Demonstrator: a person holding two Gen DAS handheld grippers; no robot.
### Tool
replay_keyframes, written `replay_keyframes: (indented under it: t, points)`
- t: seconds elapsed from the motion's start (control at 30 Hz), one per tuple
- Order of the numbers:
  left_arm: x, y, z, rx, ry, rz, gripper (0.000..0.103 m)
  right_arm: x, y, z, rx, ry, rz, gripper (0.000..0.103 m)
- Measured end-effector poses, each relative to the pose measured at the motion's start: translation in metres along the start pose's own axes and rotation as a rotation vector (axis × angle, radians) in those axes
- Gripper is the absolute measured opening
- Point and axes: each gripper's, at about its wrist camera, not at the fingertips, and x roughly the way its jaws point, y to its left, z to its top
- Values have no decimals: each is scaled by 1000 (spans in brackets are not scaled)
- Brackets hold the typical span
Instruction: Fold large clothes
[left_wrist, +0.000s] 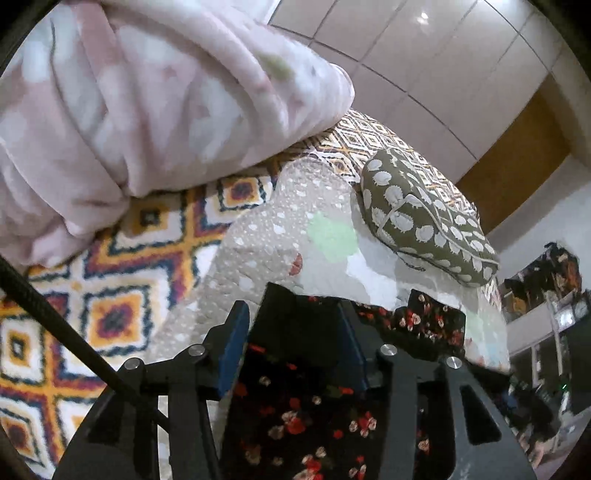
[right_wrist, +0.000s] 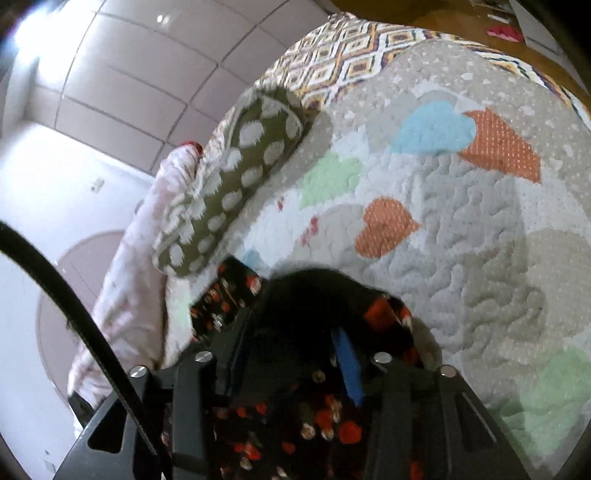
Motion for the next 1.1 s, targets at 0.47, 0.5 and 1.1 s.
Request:
replay_keyframes:
  t: [0.47, 0.5, 1.1]
  points:
    - [-75, -27, -106, 154, 101, -104, 60, -67, 27, -47, -316, -31, -274, 70]
    - [-77, -28, -116, 170, 111, -103, 60, -65, 26, -63, -367, -10, -299, 68]
    - [-70, -52, -226, 292, 185, -14, 60, -94, 36, -111, -600, -122, -443, 7]
